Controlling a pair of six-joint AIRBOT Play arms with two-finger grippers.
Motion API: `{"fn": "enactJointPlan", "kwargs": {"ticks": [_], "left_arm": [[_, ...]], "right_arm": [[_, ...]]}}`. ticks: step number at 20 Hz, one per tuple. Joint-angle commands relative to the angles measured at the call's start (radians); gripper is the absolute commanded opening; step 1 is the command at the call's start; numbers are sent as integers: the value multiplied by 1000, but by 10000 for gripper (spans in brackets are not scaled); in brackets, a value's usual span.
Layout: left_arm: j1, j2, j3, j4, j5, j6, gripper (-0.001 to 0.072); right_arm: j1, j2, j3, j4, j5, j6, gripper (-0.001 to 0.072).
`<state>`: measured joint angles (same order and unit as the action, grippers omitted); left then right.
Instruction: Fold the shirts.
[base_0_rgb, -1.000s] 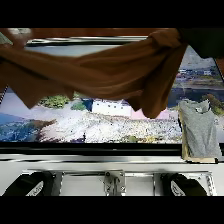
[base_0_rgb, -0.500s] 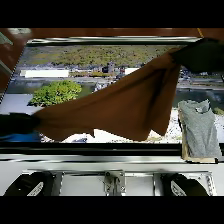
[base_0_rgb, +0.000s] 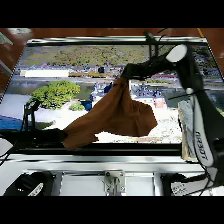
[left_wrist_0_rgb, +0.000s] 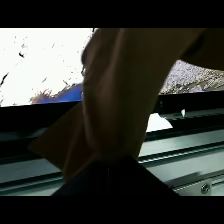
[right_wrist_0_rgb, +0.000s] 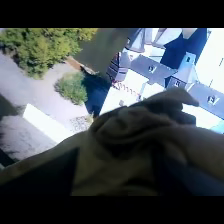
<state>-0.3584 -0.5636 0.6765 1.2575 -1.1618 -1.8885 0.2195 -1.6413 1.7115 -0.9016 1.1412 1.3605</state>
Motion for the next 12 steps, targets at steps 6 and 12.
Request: {"fn": "enactJointPlan", "kwargs": {"ticks": [6, 12], "left_arm": [[-3, -19, -48, 38, 160, -5, 42], [-3, -38, -48, 52, 160, -6, 43]], "right_arm": [[-212, -74, 1, -436, 408, -98, 684], [-597, -48, -326, -208, 614, 15, 684]]}}
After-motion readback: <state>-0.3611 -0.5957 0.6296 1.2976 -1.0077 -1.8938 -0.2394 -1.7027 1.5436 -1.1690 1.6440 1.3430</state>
